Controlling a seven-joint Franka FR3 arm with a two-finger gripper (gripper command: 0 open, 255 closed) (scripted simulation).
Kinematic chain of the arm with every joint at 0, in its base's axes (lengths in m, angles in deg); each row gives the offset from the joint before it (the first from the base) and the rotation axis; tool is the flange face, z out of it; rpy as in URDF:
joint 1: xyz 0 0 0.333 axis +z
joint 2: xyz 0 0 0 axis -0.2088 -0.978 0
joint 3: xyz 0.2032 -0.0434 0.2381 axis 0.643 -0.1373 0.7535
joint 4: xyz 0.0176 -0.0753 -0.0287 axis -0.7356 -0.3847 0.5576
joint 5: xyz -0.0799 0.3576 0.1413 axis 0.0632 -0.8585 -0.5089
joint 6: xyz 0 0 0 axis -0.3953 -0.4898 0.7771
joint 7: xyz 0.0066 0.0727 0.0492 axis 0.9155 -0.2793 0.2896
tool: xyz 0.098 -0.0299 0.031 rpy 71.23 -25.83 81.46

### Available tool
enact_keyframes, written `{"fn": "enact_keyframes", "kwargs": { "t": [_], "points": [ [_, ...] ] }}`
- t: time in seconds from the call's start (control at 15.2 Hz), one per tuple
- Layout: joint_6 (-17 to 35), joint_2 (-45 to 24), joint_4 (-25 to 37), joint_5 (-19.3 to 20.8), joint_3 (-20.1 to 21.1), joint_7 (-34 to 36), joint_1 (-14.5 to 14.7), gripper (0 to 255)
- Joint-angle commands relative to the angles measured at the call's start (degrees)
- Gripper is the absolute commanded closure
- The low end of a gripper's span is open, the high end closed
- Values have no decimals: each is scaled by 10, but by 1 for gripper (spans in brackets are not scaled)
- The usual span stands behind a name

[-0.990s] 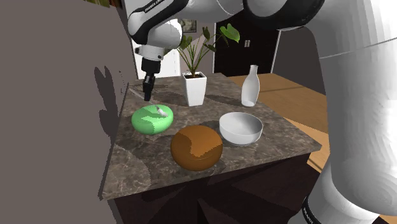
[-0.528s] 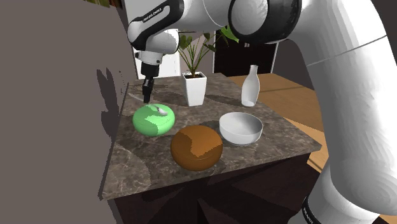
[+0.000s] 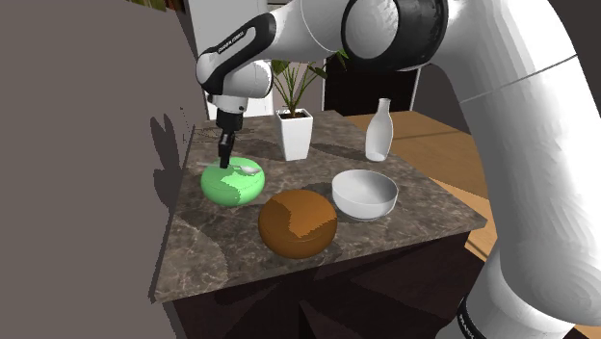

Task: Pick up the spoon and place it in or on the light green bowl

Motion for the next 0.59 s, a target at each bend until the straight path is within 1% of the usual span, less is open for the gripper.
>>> {"fn": "enact_keyframes", "kwargs": {
  "t": [0.0, 0.53],
  "points": [
    [10, -10, -1, -1, 0, -4, -1, 255],
    [14, -12, -3, -2, 1, -5, -1, 255]
  ]
}}
